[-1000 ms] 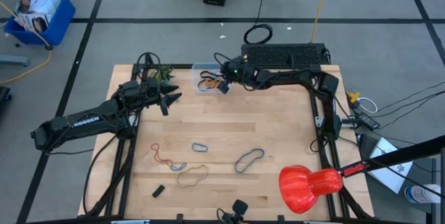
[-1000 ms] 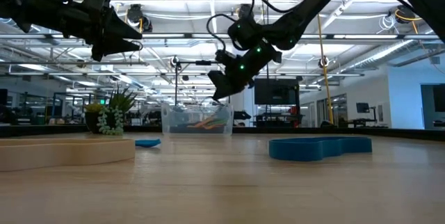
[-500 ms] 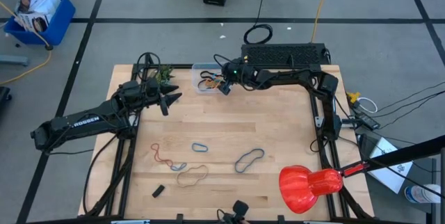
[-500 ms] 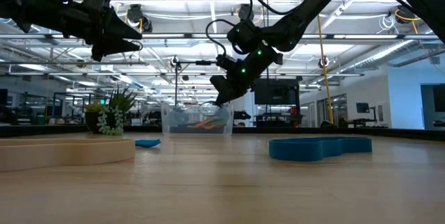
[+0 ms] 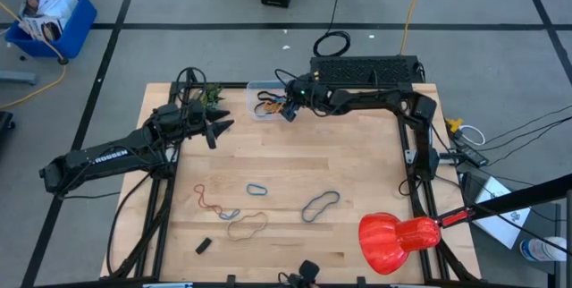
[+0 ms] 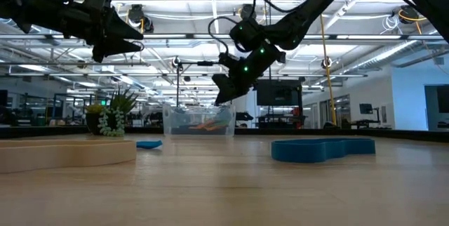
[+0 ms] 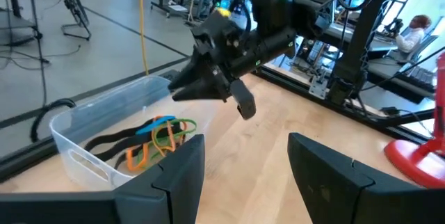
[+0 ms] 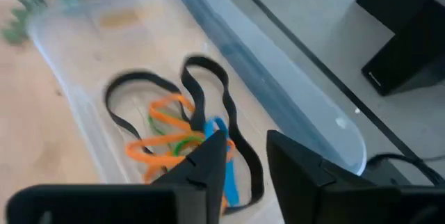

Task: Pick and place rubber bands into bin
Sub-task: Put the top blue rubber band into the transparent bin

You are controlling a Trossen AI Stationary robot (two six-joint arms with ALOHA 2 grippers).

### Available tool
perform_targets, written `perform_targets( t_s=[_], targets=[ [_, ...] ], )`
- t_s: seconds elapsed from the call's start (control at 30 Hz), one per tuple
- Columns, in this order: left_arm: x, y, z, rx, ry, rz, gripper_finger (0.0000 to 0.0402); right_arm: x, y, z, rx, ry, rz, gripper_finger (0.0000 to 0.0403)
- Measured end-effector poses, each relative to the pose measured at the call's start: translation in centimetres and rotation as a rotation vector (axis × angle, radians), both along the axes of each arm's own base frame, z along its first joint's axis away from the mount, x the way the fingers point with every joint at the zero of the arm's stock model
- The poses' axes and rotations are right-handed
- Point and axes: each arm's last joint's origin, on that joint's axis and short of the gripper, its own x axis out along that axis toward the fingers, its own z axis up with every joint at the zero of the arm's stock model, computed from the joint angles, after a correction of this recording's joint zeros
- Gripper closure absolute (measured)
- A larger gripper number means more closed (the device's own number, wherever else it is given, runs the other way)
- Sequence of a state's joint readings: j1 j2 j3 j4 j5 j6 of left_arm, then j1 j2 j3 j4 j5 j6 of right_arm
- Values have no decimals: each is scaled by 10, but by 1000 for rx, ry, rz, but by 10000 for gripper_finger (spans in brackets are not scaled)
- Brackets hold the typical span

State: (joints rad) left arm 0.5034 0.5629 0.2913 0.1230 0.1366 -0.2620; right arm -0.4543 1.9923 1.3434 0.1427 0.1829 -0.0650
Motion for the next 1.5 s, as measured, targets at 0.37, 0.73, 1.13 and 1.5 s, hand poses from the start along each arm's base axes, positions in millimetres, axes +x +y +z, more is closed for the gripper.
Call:
perform_targets(
  t_s=[0.37,0.73,1.13,1.5],
  targets=[
    [1,-4,1,-27,-19,-131,188,-27,36,108,-87,-271,38,274],
    [1,-4,1,-21,-20,-131,188,-114,87,112,-121,-292,97,284],
    [2,-4,6,4,-62,-131,188,-175,119,67,-127,-550,107,286],
    [15,-11,38,28,-126,-281,188,-177,119,65,-121,-561,101,287]
  ],
)
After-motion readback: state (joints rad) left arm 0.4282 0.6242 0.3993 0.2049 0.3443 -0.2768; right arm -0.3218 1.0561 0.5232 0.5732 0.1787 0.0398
